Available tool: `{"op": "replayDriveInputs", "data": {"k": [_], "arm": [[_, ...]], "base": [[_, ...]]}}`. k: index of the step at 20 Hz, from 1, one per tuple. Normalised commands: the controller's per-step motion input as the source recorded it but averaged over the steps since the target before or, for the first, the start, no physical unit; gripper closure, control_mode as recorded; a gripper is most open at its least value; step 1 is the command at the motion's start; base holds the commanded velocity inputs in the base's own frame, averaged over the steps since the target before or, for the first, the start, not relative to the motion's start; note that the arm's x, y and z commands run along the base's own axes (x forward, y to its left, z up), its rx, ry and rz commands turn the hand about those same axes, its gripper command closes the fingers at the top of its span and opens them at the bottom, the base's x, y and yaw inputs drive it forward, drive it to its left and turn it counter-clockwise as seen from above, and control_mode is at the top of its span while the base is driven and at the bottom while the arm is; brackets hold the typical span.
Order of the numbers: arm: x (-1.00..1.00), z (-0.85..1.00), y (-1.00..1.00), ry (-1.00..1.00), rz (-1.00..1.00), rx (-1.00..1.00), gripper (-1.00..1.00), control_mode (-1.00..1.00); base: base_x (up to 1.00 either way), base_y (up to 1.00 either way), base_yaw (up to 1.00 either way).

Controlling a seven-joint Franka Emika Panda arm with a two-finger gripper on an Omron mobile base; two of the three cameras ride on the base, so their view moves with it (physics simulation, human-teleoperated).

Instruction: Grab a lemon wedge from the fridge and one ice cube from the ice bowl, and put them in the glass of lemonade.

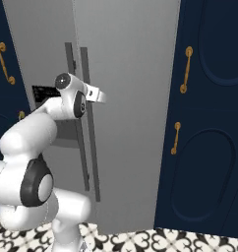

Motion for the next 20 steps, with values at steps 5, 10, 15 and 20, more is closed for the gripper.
{"op": "replayDriveInputs", "data": {"k": [5, 10, 15, 20], "arm": [[-0.99, 0.31, -0.69, 0.0, -0.19, 0.11, 1.0, -1.0], [-0.95, 0.23, -0.71, 0.0, -0.18, 0.12, 1.0, -1.0], [-0.76, 0.23, -0.65, 0.0, -0.17, 0.09, 1.0, -1.0], [-0.67, 0.21, -0.47, 0.0, -0.16, 0.06, 1.0, -1.0]], "base": [[0.0, 0.0, 0.0], [0.0, 0.0, 0.0], [0.0, 0.0, 0.0], [0.0, 0.0, 0.0]]}}
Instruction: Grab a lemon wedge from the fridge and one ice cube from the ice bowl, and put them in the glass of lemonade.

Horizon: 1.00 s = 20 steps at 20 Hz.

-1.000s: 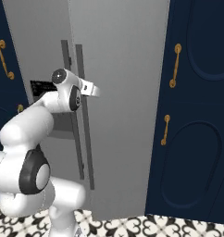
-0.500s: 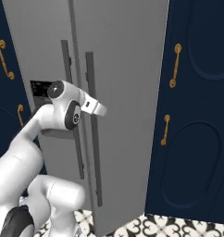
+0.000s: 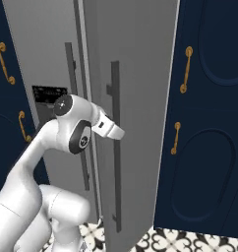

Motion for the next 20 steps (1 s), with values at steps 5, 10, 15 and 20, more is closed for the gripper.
{"op": "replayDriveInputs", "data": {"k": [5, 10, 15, 20], "arm": [[-0.56, 0.23, -0.17, 0.0, -0.14, 0.01, -1.0, -1.0], [-0.85, 0.86, 0.0, -0.01, -0.01, 0.0, -1.0, -1.0], [-0.82, 0.92, 0.61, 0.01, 0.15, -0.02, -1.0, -1.0], [-0.22, 0.6, 1.0, 0.25, 0.28, -0.12, -1.0, -1.0]], "base": [[0.0, 0.0, 0.0], [0.0, 0.0, 0.0], [0.0, 0.0, 0.0], [0.0, 0.0, 0.0]]}}
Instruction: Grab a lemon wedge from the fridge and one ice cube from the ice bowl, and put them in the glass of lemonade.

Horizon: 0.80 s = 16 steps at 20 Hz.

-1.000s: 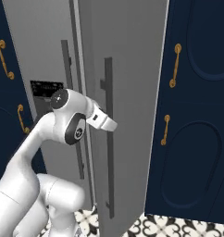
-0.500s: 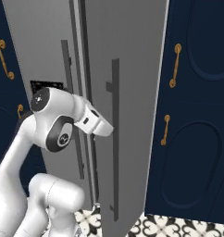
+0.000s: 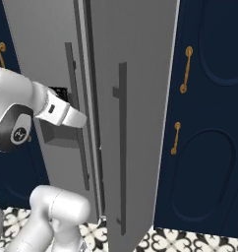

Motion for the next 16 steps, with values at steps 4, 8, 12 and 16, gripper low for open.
{"op": "replayDriveInputs", "data": {"k": [4, 8, 12, 16], "arm": [[0.48, 0.11, 0.97, 0.39, 0.05, -0.22, -1.0, -1.0], [1.0, -0.37, 0.46, 0.35, -0.08, -0.28, -1.0, -1.0], [1.0, -0.67, -0.01, 0.27, -0.12, -0.28, -1.0, -1.0], [1.0, -0.69, -0.11, 0.11, -0.08, -0.22, -1.0, -1.0]], "base": [[0.0, 0.0, 0.0], [0.0, 0.0, 0.0], [0.0, 0.0, 0.0], [0.0, 0.0, 0.0]]}}
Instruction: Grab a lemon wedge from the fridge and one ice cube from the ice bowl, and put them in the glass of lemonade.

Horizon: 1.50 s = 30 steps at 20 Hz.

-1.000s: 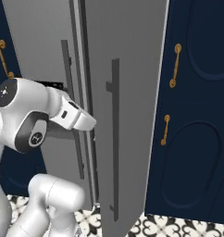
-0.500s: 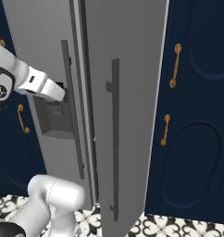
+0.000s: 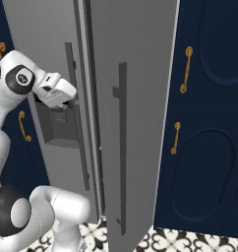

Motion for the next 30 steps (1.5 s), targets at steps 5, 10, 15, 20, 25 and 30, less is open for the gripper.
{"op": "replayDriveInputs", "data": {"k": [5, 10, 15, 20, 25, 30], "arm": [[0.14, -0.17, -0.08, -0.02, 0.04, -0.16, -1.0, -1.0], [0.14, -0.09, -0.32, 0.02, 0.2, -0.15, -1.0, -1.0], [0.27, -0.01, -0.28, 0.12, 0.24, -0.11, -1.0, -1.0], [0.23, -0.02, -0.04, 0.13, 0.29, -0.07, -1.0, -1.0], [-0.03, 0.0, 0.11, 0.09, 0.19, -0.12, -1.0, -1.0], [0.59, -0.18, 0.01, 0.26, 0.14, -0.13, -1.0, -1.0]], "base": [[0.0, 0.0, 0.0], [0.0, 0.0, 0.0], [0.0, 0.0, 0.0], [0.0, 0.0, 0.0], [0.0, 0.0, 0.0], [0.0, 0.0, 0.0]]}}
